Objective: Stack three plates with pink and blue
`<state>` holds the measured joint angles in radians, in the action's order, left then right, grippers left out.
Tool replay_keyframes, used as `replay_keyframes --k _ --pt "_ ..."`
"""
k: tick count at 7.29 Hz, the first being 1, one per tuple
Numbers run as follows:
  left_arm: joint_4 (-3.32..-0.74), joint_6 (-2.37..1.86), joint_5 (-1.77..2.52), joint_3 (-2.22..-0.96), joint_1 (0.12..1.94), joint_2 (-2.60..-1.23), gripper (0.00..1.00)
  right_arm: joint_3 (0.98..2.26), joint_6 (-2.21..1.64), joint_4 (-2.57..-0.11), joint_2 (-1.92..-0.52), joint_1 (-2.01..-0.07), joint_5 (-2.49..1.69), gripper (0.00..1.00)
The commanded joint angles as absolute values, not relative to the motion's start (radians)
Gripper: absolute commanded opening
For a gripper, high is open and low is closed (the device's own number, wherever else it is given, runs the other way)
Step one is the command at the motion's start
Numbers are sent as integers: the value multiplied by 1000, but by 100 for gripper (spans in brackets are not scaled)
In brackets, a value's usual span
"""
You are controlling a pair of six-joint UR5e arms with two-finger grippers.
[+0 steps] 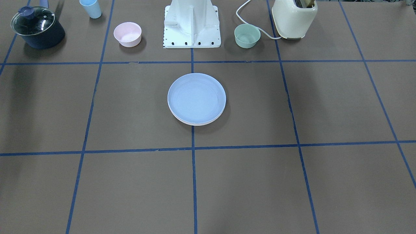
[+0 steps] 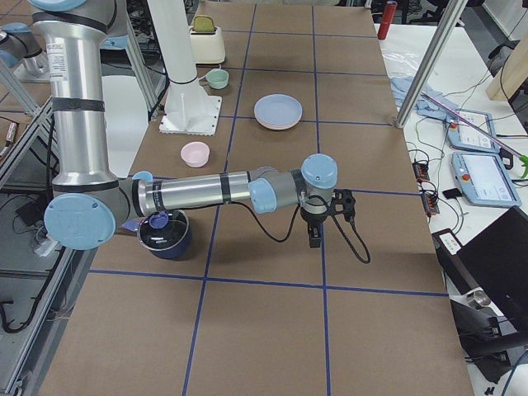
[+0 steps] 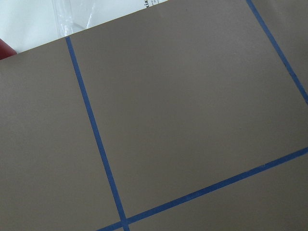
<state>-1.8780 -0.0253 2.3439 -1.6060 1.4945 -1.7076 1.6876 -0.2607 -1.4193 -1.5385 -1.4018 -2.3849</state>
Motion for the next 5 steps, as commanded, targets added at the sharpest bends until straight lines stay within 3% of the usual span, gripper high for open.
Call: replay_keyframes --k 1,5 --pt "-1876 -25 2344 -1633 1494 -1697 100 1712 -268 -1419 -1532 -1379 -2408 100" --pt "-1881 -26 2361 -1669 1491 -1667 100 1654 -265 -1390 -1500 -1260 -2196 100"
